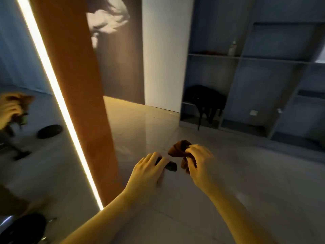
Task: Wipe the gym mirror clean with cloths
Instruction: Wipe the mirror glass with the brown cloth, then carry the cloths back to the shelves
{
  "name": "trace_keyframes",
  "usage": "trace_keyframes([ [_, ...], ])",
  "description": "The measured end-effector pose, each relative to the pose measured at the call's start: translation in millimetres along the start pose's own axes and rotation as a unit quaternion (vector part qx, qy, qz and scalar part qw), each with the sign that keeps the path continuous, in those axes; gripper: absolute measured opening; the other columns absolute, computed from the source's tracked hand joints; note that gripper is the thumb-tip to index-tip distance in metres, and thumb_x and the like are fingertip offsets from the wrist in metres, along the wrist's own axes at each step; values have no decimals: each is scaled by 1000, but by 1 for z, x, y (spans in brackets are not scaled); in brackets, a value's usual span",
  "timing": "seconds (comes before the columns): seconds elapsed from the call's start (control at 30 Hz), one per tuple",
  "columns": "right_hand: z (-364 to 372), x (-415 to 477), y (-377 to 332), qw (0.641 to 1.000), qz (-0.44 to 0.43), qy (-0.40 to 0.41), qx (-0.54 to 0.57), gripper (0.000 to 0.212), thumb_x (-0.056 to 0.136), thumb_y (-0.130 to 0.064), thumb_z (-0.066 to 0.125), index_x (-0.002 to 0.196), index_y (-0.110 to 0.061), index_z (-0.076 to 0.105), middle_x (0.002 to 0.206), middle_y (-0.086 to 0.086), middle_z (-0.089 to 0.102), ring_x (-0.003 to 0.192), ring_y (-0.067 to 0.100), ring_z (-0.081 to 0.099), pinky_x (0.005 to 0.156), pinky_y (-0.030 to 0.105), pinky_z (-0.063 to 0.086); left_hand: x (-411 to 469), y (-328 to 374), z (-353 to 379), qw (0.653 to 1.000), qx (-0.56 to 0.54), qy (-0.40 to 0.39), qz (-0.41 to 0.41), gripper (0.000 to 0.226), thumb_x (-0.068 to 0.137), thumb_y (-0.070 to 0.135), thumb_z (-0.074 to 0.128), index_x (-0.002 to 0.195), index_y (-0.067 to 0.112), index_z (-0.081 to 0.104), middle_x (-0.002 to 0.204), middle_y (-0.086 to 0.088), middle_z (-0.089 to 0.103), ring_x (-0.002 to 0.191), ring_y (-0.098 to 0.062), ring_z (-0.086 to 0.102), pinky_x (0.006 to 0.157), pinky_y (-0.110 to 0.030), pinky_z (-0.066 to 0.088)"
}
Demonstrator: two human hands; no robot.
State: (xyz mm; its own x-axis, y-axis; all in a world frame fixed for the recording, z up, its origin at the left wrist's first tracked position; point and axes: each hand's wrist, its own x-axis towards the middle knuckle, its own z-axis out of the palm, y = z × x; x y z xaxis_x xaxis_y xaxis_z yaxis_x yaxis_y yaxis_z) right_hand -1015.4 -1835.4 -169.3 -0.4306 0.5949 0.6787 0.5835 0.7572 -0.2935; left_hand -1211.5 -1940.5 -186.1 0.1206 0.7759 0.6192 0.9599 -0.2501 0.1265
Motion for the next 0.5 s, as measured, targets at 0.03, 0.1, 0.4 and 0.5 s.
trace_keyframes([
  [0.03,-13,-4,26,1000,13,9,-11,25,85,-3,80,108,-8,72,112,8,72,101,27,71,90,26,49,18,14,17,1000,-5,-1,22,41,90,16,76,125,24,56,113,-2,63,93,-23,66,77,-36,60],
  [0.1,-38,-8,82,998,44,27,-30,26,83,-1,80,107,-7,72,113,9,71,99,29,70,87,30,54,57,46,53,997,-30,-3,66,33,93,12,71,122,22,60,113,-3,64,93,-26,66,75,-37,59],
  [0.4,-174,-5,340,978,65,68,-184,30,72,-6,88,99,-12,76,108,5,73,83,25,72,59,33,58,270,213,214,976,-188,0,113,58,78,-10,80,108,35,59,111,15,56,94,-9,59,79,-10,40],
  [0.5,-224,-13,407,967,81,66,-234,23,82,-10,80,105,-11,77,113,6,74,87,26,72,60,37,61,329,267,253,966,-219,0,137,57,75,-9,82,107,33,61,109,11,61,94,-7,57,81,-11,41],
])
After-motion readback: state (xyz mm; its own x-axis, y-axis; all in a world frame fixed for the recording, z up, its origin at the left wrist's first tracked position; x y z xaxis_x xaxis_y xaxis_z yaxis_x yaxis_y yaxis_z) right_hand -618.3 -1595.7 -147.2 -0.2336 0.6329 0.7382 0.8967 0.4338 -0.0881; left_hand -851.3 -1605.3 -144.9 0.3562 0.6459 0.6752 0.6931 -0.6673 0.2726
